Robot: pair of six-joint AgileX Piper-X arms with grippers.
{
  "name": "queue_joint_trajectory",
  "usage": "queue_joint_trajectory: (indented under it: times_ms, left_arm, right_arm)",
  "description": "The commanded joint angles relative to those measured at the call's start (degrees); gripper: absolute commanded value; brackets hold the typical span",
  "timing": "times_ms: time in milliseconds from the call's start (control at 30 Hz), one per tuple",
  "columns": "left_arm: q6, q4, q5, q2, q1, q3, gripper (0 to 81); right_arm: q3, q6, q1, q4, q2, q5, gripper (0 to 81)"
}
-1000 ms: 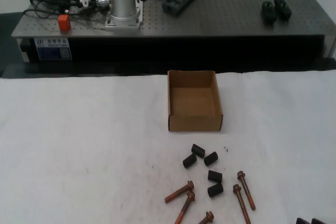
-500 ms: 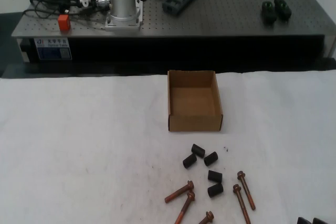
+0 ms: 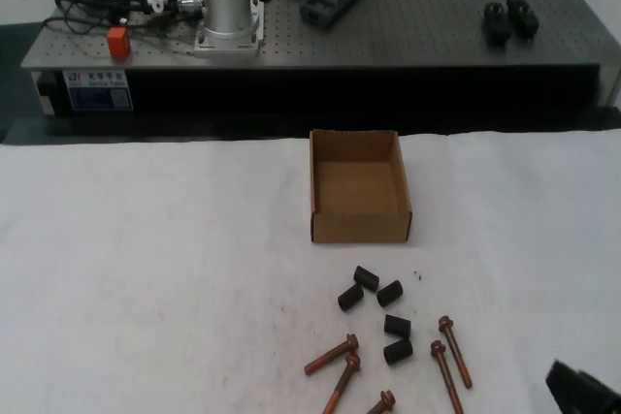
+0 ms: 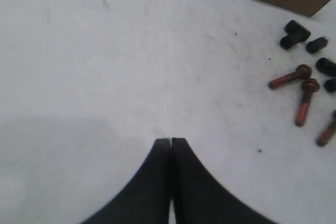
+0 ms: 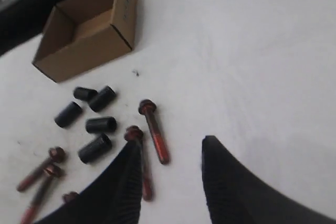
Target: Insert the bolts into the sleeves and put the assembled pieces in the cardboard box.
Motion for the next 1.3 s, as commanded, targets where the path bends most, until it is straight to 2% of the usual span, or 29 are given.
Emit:
queue_joint_trajectory:
  times_ms: [0,67,167,200,300,400,500,600,767,867,1267]
  left_arm:
    - [-1.2,-4.0,2.5,-0.2,0.1,-0.7,1.8]
    - [-1.2,-10.3,4.0,-0.2,0.1,-0.7,9.2]
    - [0.0,-14.2,3.8,-0.2,0.1,-0.7,29.6]
    - [0.0,-14.1,3.8,-0.2,0.1,-0.7,33.7]
    - [0.1,-13.3,4.8,-0.2,0.1,-0.7,31.4]
    - [2.4,-13.3,7.6,-0.2,0.1,-0.7,27.0]
    - [2.8,-13.4,7.9,-0.2,0.1,-0.7,27.0]
    - [4.5,-13.2,7.9,-0.2,0.1,-0.7,27.0]
    - [6.1,-13.2,9.6,1.1,0.1,-2.5,29.2]
    - [9.4,-13.2,13.7,5.8,0.1,-4.3,34.4]
    - [22.4,-15.4,15.4,36.0,0.1,-18.1,34.8]
  right_arm:
    - [-0.8,1.6,-0.3,-7.0,0.4,-5.4,28.1]
    - [-0.8,2.1,0.1,-10.5,2.8,-6.5,28.1]
    - [-2.6,1.1,0.0,-9.8,9.4,-6.7,28.1]
    - [-3.7,0.5,0.0,-9.8,12.7,-7.4,28.1]
    - [-9.5,-3.3,0.0,-8.9,24.6,-9.0,28.1]
    - [-18.1,-12.7,0.0,-5.4,39.7,-8.5,28.1]
    - [-28.3,-20.1,0.0,1.8,54.7,-7.7,28.1]
    - [-40.1,-26.8,-0.1,11.6,69.7,-3.7,28.1]
    - [-53.7,-33.2,-0.1,22.3,86.5,-2.9,28.1]
    - [-57.8,-33.6,-0.1,24.6,92.1,-2.9,28.1]
    - [-58.3,-34.4,0.2,24.3,95.7,-2.5,28.1]
